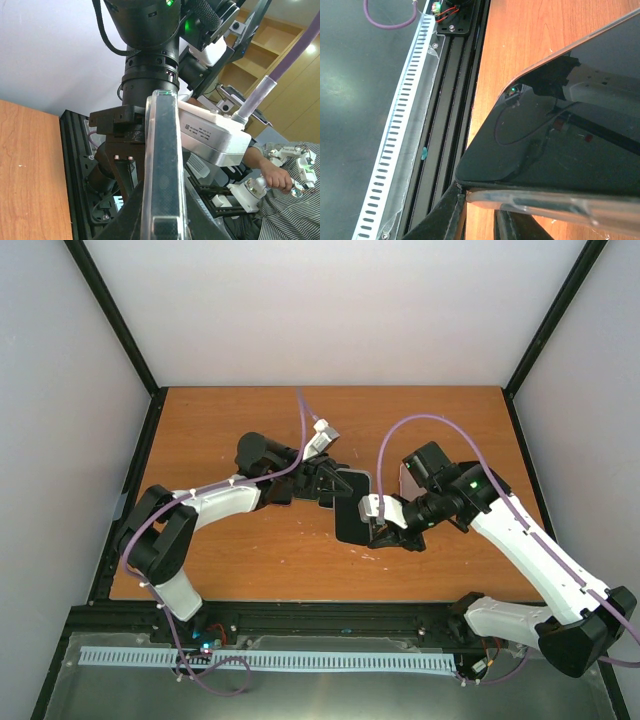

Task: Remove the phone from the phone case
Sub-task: Remove the phone case from the phone.

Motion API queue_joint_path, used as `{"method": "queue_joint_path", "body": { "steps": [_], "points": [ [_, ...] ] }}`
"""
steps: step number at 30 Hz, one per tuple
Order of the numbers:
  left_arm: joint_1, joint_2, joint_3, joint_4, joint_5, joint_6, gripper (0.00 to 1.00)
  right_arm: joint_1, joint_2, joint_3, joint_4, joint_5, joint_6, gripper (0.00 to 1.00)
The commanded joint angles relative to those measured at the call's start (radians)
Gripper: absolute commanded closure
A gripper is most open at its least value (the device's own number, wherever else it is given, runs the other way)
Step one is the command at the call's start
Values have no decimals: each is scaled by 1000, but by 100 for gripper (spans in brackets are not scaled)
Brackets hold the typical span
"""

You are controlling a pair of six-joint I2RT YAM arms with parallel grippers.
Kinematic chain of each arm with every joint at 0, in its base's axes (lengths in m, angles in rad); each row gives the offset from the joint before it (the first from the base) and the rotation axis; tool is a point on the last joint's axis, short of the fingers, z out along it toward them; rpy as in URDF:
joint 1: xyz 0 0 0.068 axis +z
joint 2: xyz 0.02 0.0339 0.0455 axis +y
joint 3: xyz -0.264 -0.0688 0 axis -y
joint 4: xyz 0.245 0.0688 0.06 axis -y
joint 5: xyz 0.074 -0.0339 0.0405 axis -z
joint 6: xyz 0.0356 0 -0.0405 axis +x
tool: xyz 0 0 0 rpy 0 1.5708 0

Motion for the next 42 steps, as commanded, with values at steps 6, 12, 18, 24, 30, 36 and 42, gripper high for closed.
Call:
{"method": "queue_joint_path", "body": {
  "steps": [6, 12, 18, 24, 30, 36, 42],
  "points": [
    [-47, 8, -17, 119, 41, -270, 100, 15, -13, 59, 367, 71, -48, 96],
    [-59, -20, -55, 146, 51, -307, 100, 15, 12, 69, 467, 120, -10, 97],
    [-67, -66, -69, 3, 67, -217, 100, 14, 35, 77, 577, 168, 93, 96],
    [-71, -112, -62, -201, 64, -56, 100, 0, 34, 65, 685, 203, 260, 89],
    [-79, -114, -92, -163, 54, -50, 100, -32, 23, 43, 759, 199, 401, 86],
    [-89, -91, -110, -74, 47, -89, 100, -76, 15, 22, 834, 204, 539, 81],
    [-98, -67, -112, -55, 44, -87, 100, -131, 17, 16, 882, 172, 657, 73]
  ]
}}
